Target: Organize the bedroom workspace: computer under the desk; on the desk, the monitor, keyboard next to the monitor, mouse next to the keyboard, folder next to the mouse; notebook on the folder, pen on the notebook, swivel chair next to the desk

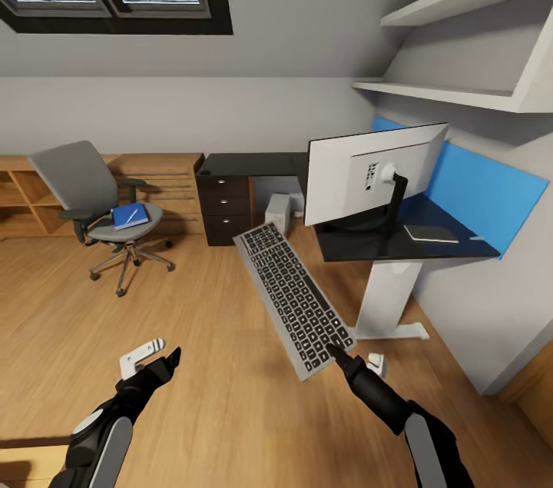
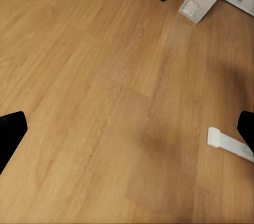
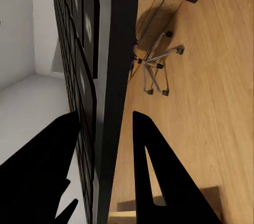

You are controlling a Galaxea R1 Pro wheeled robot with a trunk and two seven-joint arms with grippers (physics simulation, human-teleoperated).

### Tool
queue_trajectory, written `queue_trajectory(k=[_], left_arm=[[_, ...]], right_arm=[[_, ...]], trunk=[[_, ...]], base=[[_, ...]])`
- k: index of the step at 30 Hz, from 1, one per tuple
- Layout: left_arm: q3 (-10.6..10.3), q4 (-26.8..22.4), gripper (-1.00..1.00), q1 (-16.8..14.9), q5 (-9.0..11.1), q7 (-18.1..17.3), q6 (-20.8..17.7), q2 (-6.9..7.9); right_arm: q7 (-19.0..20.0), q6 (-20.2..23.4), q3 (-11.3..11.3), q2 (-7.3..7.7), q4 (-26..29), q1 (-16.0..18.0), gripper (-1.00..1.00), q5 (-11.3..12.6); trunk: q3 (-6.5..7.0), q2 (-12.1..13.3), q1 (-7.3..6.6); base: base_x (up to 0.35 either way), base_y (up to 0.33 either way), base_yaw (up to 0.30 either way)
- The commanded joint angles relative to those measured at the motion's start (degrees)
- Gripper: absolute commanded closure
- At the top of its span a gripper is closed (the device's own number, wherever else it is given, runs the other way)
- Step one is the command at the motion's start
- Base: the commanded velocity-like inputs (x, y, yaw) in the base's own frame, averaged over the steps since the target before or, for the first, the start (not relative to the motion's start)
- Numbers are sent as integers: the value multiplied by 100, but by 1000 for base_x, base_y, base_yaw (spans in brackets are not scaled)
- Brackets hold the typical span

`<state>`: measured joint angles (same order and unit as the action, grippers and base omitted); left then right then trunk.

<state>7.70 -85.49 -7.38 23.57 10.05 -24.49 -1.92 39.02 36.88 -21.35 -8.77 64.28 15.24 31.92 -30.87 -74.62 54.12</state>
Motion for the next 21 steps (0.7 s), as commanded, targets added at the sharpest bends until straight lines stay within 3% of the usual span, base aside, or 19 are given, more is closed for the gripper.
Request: queue_trajectory(k=[1, 4, 8, 9, 13, 16, 21], left_arm=[[4, -11, -100, -1, 66, 23, -22, -7], [3, -8, -100, -3, 69, 23, -12, -10], [3, -9, -100, -3, 69, 25, -17, -10], [3, -7, -100, -1, 62, 44, -21, -10], [3, -7, -100, -1, 61, 49, -21, -10], [3, -6, -100, -4, 60, 55, -21, -10], [3, -9, -100, -1, 55, 58, -22, -10]], right_arm=[[13, 38, -11, -18, 20, 5, 100, 17], [3, 29, 293, -36, 35, 5, 100, 49], [11, 41, 352, -35, 33, 4, 100, 69], [463, 61, 495, 16, 34, 5, 100, 36], [503, 27, 515, 38, 18, 4, 100, 17], [299, -44, 552, 15, -5, 5, 100, 4], [-401, -111, 700, -8, 1, 7, 100, 22]], trunk=[[-6, -4, 0], [12, 37, -22], [84, 197, -110], [102, 237, -132], [174, 398, -220], [228, 518, -286], [317, 718, -395]], base=[[0, 9, 0], [0, 2, 0], [0, 0, 0], [0, 0, 0], [0, 0, 0], [0, 0, 0], [0, 0, 0]])
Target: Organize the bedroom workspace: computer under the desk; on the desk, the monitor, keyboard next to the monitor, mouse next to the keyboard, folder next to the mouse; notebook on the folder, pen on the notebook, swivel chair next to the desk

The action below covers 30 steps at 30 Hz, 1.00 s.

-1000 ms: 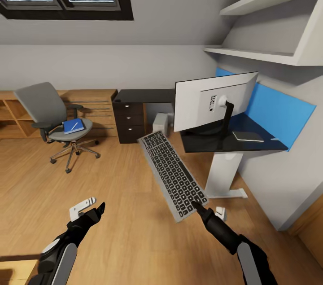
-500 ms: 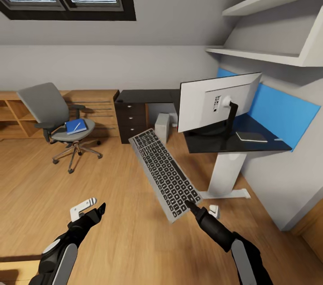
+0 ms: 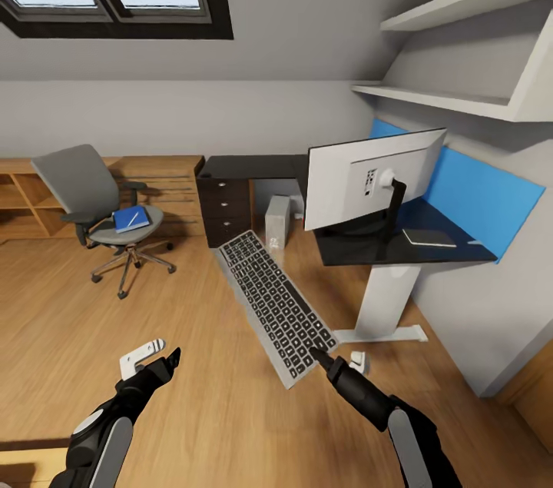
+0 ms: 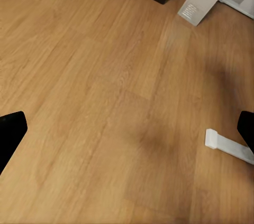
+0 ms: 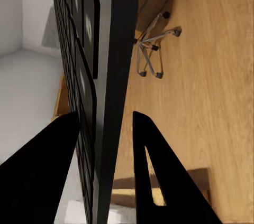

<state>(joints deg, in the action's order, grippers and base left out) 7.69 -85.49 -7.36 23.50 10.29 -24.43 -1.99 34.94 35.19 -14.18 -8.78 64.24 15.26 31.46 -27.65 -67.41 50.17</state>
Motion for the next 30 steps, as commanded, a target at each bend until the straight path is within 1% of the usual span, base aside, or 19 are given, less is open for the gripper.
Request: queue_trajectory(k=[1, 2, 3, 6, 9, 10, 12, 14, 15, 17, 21, 25, 30], left_arm=[[5, -8, -100, -3, 63, 34, -30, -3], [5, -10, -100, -3, 64, 35, -29, -3], [5, -10, -100, -4, 65, 35, -28, -3], [8, -18, -100, -4, 66, 35, -32, -3], [16, -36, -100, -3, 61, 36, -35, 7], [17, -38, -100, -3, 61, 38, -35, 9], [15, -46, -100, -5, 59, 56, -36, 3], [18, -65, -100, -3, 64, 64, -41, -1], [19, -72, -100, -3, 64, 67, -43, -1], [34, -127, -100, -3, 71, 127, -63, -7], [43, -198, -100, -2, 73, 158, -80, -5], [48, -211, -100, -5, 68, 158, -85, 3], [48, -214, -100, -3, 72, 158, -92, 5]], right_arm=[[-205, 8, 13, -39, 7, 9, 100, 72], [-436, -82, 54, -103, 8, 18, 100, 75], [-682, -194, 111, -122, 9, 34, 100, 78], [-1406, -561, 340, -122, 4, 156, 100, 98], [-2059, -890, 810, -122, -10, 495, 100, 117], [-2156, -938, 879, -122, -11, 551, 100, 120], [-2693, -1109, 1118, -122, -123, 828, 100, 131], [-2703, -1148, 1117, -122, -402, 850, 100, 136], [-2698, -1156, 1114, -122, -443, 853, 100, 137], [-2669, -1246, 1101, -122, -567, 861, 100, 140], [-2620, -1295, 1109, -122, -606, 859, 100, 141], [-2477, -1303, 1104, -122, -611, 856, 100, 128], [-2417, -1296, 1097, -122, -603, 856, 100, 157]], trunk=[[13, 38, -23], [31, 78, -44], [49, 118, -66], [103, 238, -132], [156, 358, -198], [174, 399, -220], [210, 479, -264], [246, 559, -308], [264, 599, -330], [264, 599, -330], [264, 599, -330], [264, 599, -330], [264, 599, -330]], base=[[0, 0, 0], [0, 0, 0], [0, 0, 0], [0, 0, 0], [0, 0, 0], [0, 0, 0], [0, 0, 0], [0, 0, 0], [0, 0, 0], [0, 0, 0], [0, 0, 0], [22, 19, 0], [185, 164, 0]])
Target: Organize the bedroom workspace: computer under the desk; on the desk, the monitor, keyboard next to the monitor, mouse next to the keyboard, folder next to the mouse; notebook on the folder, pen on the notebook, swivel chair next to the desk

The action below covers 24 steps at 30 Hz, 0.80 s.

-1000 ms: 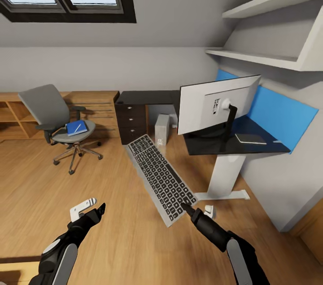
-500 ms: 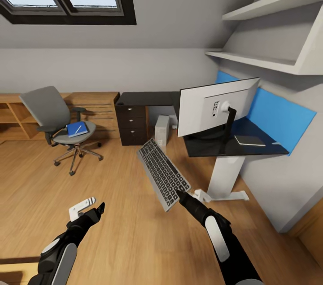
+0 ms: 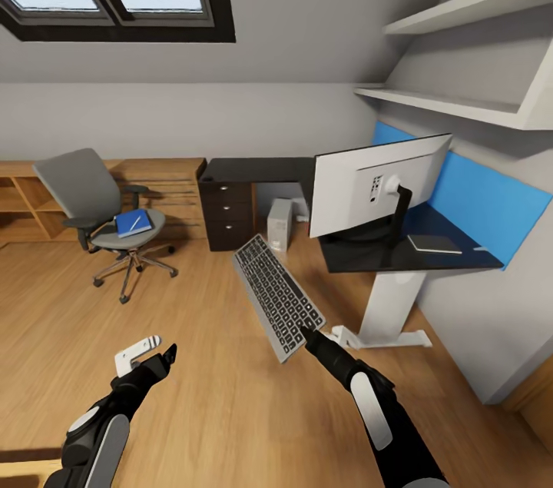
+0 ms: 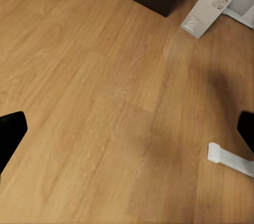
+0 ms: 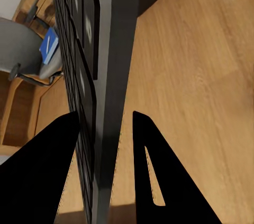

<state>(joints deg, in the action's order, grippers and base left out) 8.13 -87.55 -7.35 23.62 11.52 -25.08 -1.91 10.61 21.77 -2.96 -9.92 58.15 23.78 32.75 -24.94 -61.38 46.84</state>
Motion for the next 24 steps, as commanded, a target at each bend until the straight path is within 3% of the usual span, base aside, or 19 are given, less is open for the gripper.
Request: queue_trajectory(k=[1, 13, 24], left_arm=[[4, -8, -100, -5, 62, 34, -28, -2], [-6, 7, -100, -4, 55, 34, -33, -2], [-22, 18, -100, -3, 55, 34, -35, -11]], right_arm=[[17, 53, -24, -8, 11, 3, 100, 48], [102, 47, -21, -8, 13, 3, 100, 91], [199, 47, -22, -8, 6, 2, 100, 83]], trunk=[[-6, -4, 3], [-9, -4, 3], [-9, -4, 3]], base=[[225, 200, 0], [248, 199, 0], [312, 101, 0]])
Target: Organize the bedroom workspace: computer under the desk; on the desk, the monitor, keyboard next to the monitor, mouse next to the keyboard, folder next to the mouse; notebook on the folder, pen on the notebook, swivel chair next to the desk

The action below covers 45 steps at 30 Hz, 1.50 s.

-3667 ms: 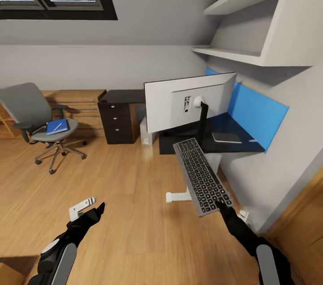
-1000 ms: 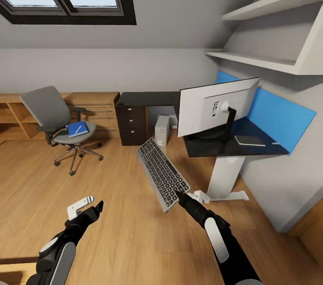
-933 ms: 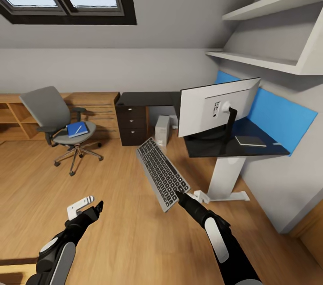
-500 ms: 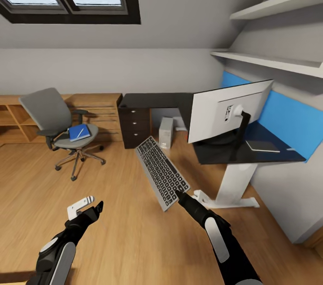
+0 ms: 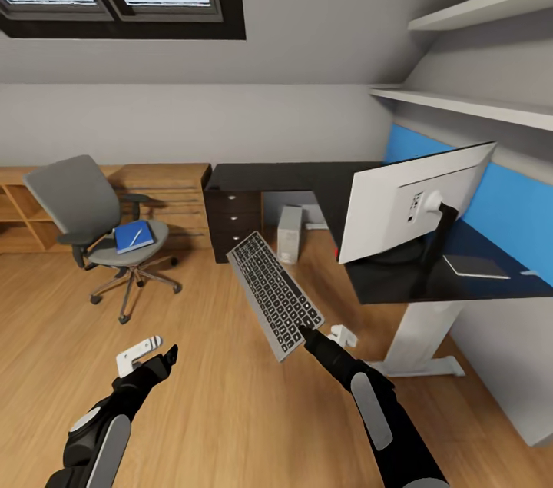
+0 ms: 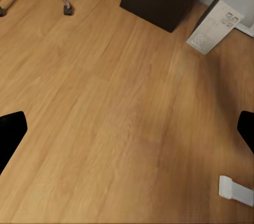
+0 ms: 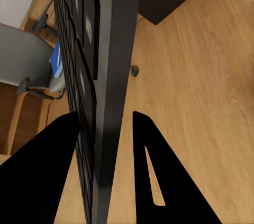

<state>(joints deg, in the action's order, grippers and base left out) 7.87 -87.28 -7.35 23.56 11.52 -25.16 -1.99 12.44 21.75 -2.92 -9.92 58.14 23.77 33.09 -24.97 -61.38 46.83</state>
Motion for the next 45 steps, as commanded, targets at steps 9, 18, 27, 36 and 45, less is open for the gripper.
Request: queue_trajectory(k=[9, 18, 27, 36, 45], left_arm=[[-5, -2, -100, -6, 61, 35, -32, -12], [-104, 17, -100, -6, 68, 35, -25, -13], [-127, 21, -100, -4, 69, 35, -24, -12], [-123, 25, -100, -4, 69, 35, -15, -12], [-128, 50, -100, -4, 69, 35, 5, -13]], right_arm=[[18, 49, -34, -8, 2, 4, 100, 57], [13, 40, -33, -8, -47, 4, 100, 49], [12, 35, -41, -8, -49, 5, 100, 49], [18, -29, -58, -8, -49, 1, 100, 49], [21, -30, -59, -8, -40, -4, 100, 49]], trunk=[[-6, -4, 4], [-6, -4, 4], [-6, -4, 4], [-6, -4, 4], [30, 76, -40]], base=[[317, 88, 0], [317, 93, 0], [317, 109, 0], [317, 146, 0], [317, 164, 0]])
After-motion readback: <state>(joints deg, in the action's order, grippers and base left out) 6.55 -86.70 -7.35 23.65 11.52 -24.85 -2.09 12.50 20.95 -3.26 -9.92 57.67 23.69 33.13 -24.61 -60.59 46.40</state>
